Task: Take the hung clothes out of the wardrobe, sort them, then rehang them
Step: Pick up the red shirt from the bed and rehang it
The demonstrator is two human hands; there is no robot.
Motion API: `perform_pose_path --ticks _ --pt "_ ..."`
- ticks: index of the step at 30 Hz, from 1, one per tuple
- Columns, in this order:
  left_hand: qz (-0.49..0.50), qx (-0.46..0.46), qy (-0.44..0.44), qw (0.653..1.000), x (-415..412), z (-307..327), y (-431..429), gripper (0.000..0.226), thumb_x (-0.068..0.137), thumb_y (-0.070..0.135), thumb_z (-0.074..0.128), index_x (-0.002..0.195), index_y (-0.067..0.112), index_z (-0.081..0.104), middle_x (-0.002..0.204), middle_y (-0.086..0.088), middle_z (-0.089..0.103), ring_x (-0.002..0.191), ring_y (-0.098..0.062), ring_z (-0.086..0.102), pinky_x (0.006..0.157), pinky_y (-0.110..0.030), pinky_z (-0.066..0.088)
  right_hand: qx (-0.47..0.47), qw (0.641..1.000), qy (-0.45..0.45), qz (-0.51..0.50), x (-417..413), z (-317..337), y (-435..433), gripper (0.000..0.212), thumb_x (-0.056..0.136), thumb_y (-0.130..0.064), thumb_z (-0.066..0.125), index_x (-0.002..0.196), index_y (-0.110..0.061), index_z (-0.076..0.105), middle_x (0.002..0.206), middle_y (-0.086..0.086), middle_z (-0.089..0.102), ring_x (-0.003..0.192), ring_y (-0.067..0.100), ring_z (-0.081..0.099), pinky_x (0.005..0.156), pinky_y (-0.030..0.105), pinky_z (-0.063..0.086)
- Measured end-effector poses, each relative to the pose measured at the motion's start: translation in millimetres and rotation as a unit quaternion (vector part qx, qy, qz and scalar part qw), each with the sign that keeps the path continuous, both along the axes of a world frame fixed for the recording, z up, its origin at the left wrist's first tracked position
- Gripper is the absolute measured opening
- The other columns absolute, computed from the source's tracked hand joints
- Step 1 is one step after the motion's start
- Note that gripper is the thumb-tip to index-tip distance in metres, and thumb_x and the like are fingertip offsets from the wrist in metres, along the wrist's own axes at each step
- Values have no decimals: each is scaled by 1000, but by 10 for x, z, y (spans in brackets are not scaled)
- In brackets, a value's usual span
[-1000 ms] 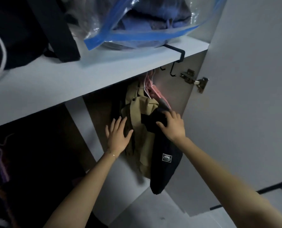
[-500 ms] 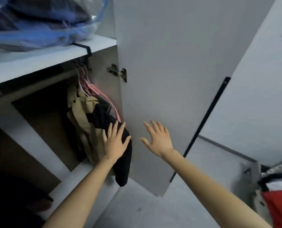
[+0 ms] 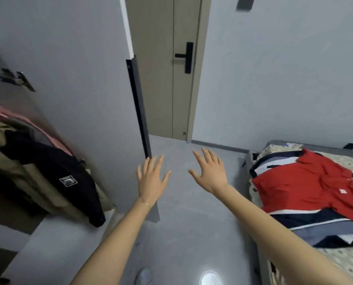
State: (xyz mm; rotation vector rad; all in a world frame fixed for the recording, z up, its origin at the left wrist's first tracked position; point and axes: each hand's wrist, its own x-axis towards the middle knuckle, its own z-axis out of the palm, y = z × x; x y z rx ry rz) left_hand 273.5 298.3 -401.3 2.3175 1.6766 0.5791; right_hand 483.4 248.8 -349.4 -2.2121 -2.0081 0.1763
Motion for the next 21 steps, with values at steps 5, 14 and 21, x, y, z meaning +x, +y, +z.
perform_pose_path --ticks 5,14,21 --pt "-80 0 0 997 843 -25 -38 67 95 59 32 154 29 29 159 -1 33 148 -26 23 120 -49 14 6 997 -10 -78 822 -9 -317 70 98 -56 38 156 -30 11 164 4 6 151 28 2 120 47 6" --pt "-214 -16 16 977 2348 -116 240 80 86 68 14 156 30 21 163 0 22 152 -24 14 121 -49 4 1 975 13 -221 2125 -200 -609 70 96 -52 45 156 -31 16 164 4 9 150 28 3 119 48 9" --pt "-324 -31 35 945 3738 -146 716 85 82 69 9 157 29 19 165 -1 17 152 -24 9 120 -50 3 -11 940 18 -340 3214 -287 -539 69 96 -51 45 155 -30 19 163 5 12 150 29 5 119 50 11"
